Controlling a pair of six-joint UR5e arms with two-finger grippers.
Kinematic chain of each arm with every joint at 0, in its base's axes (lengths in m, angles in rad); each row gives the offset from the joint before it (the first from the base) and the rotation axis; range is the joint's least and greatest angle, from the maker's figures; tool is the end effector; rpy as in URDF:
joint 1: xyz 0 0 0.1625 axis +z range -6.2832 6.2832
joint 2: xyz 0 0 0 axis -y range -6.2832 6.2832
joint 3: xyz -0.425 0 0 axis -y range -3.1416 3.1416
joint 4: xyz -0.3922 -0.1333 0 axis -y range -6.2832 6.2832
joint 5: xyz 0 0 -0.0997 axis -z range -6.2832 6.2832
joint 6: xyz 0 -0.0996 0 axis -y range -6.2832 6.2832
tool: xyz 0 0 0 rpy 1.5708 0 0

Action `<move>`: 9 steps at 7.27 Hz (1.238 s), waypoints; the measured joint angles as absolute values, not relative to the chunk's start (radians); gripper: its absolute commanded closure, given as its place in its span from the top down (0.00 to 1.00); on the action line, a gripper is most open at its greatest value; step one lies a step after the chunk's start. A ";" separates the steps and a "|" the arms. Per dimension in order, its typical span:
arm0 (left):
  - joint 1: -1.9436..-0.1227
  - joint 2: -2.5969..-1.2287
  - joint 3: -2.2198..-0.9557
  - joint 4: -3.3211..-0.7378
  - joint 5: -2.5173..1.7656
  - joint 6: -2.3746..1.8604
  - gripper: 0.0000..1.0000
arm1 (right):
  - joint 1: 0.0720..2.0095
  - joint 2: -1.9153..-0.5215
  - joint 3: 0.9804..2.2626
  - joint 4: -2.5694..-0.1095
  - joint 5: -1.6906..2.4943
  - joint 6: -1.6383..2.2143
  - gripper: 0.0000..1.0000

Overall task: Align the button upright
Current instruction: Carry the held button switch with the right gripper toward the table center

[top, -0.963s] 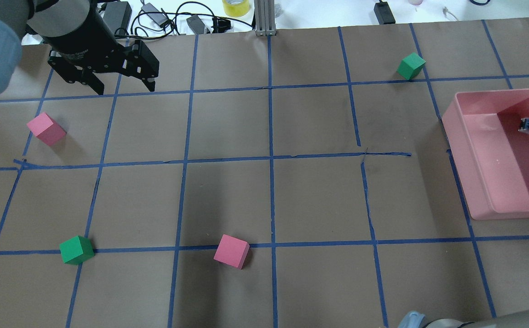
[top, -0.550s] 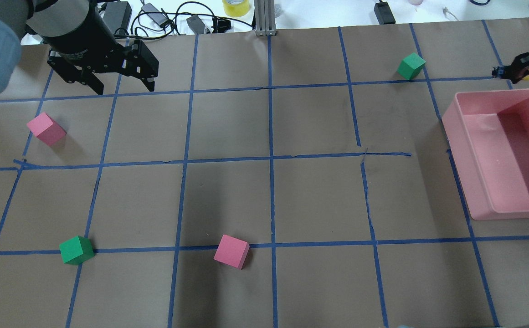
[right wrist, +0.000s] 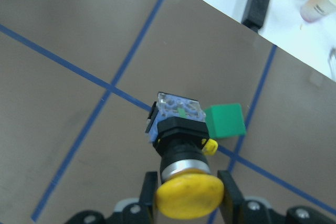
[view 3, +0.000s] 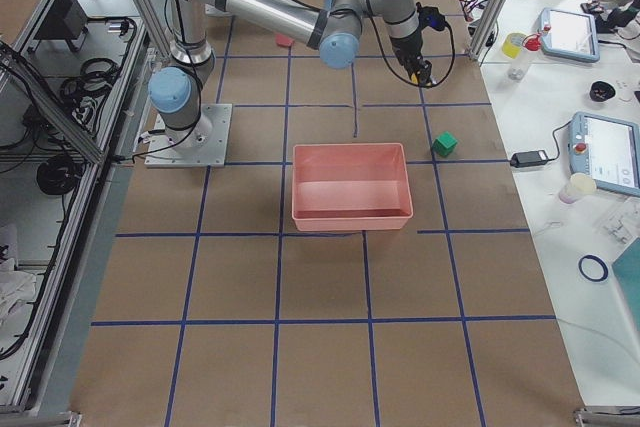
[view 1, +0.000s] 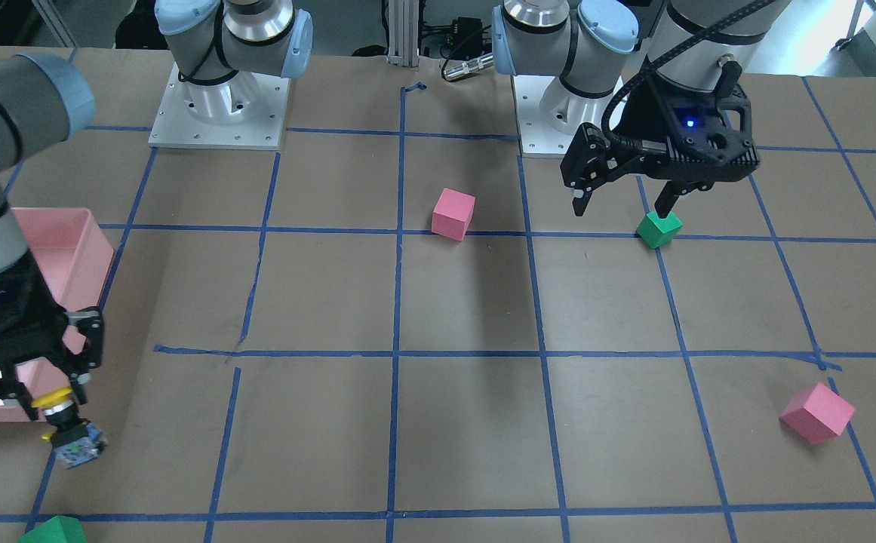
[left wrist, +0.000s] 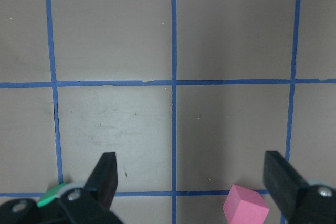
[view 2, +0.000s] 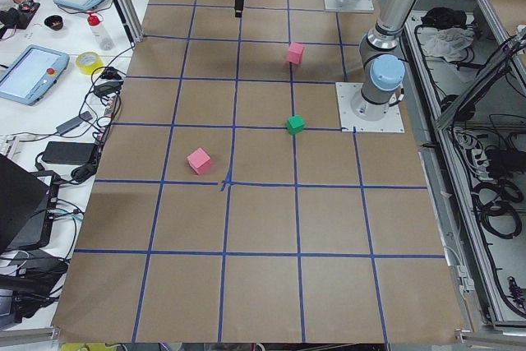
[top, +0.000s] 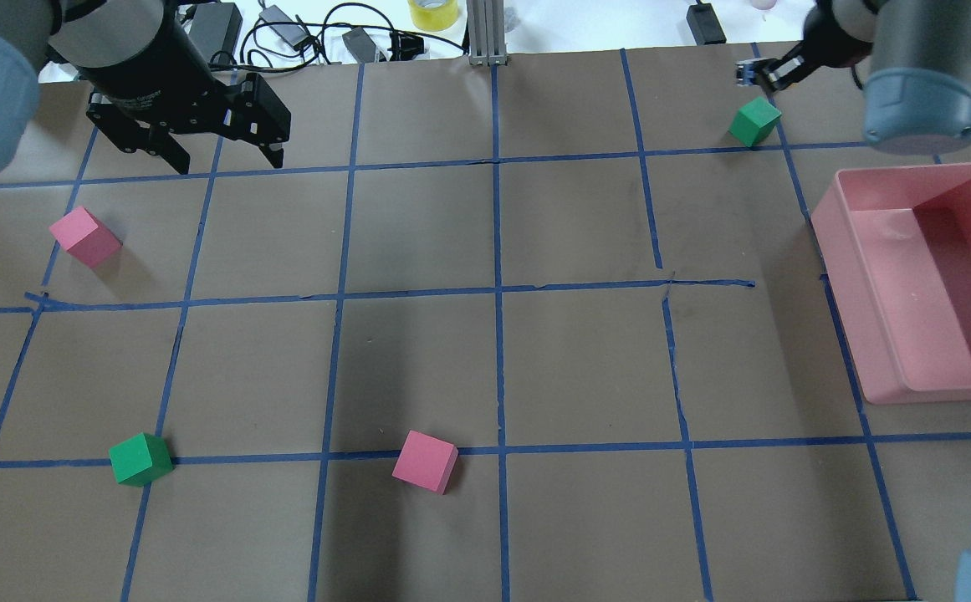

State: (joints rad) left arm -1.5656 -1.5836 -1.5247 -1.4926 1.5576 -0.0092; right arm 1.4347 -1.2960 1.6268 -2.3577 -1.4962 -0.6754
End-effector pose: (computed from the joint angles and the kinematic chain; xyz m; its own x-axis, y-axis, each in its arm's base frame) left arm -0.1320 -0.5083 0.5126 -0.9998 -0.0129 0.0141 -0.0144 0.9937 -0.1111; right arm 0.0554 -0.6329 0.3989 -0.8507 -0.4759 0.2232 -0.5254 0.7585 -0.3856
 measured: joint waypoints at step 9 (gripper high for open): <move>-1.552 -1.584 -1.525 -1.493 1.552 -0.009 1.00 | 1.772 -1.078 1.632 -2.719 -1.493 -0.393 0.00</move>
State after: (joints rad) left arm -1.5524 -1.5835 -1.5248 -1.4929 1.5524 -0.0092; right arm 1.7718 -1.0777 1.6318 -2.7188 -1.4935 -0.3926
